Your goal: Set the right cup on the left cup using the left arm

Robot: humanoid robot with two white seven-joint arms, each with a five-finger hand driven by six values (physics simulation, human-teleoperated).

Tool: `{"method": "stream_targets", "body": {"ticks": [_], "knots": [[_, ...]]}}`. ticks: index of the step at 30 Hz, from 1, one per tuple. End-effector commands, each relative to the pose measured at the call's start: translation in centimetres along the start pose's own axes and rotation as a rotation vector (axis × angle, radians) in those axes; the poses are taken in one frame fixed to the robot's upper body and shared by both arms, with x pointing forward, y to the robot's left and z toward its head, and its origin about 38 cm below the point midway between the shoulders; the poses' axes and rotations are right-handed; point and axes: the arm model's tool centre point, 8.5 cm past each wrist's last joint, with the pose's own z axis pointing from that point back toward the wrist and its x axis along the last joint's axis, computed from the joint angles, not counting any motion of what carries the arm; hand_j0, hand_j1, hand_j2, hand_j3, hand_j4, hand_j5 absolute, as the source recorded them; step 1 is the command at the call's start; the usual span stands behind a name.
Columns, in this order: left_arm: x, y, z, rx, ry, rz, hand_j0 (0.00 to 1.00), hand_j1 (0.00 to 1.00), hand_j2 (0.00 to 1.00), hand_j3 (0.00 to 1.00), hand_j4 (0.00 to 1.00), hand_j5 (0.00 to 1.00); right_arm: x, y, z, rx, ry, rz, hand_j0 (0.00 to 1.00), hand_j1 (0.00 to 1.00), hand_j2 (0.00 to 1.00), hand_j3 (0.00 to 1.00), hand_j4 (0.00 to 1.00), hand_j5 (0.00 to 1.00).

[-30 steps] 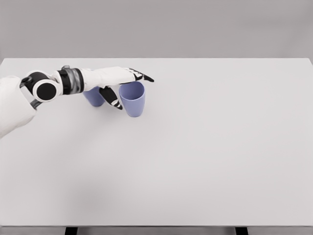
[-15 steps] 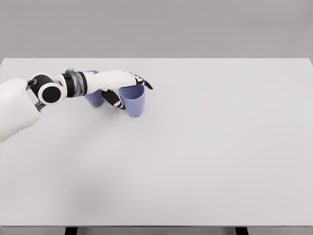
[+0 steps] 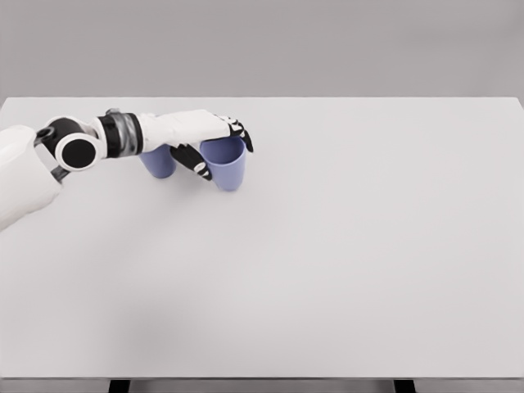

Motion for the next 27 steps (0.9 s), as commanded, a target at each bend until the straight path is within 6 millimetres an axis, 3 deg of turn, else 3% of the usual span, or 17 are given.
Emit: {"method": "stream_targets", "body": {"ticks": [1, 10, 18, 27], "knots": [[0.6, 0.5, 0.9, 0.011, -0.022, 0.001, 0.5, 0.5, 0.5, 0.5, 0.5, 0.5, 0.0, 0.0, 0.0, 0.002, -0.002, 0.0, 1.0, 1.0, 1.0, 1.0, 1.0, 1.0], [1.8, 6.0, 8.1, 0.063, -0.058, 0.011, 0.51, 0.51, 0.51, 0.51, 0.51, 0.51, 0.0, 0.0, 0.0, 0.0, 0.0, 0.0, 1.0, 1.0, 1.0, 1.0, 1.0, 1.0], [0.8, 7.4, 10.6, -0.01, -0.025, 0.037, 0.51, 0.51, 0.51, 0.51, 0.51, 0.51, 0.0, 0.0, 0.0, 0.0, 0.001, 0.0, 1.0, 1.0, 1.0, 1.0, 1.0, 1.0], [-3.2, 9.9, 12.9, 0.051, 0.106, 0.067, 0.51, 0.51, 0.51, 0.51, 0.51, 0.51, 0.0, 0.0, 0.0, 0.0, 0.0, 0.0, 1.0, 1.0, 1.0, 1.0, 1.0, 1.0]]}}
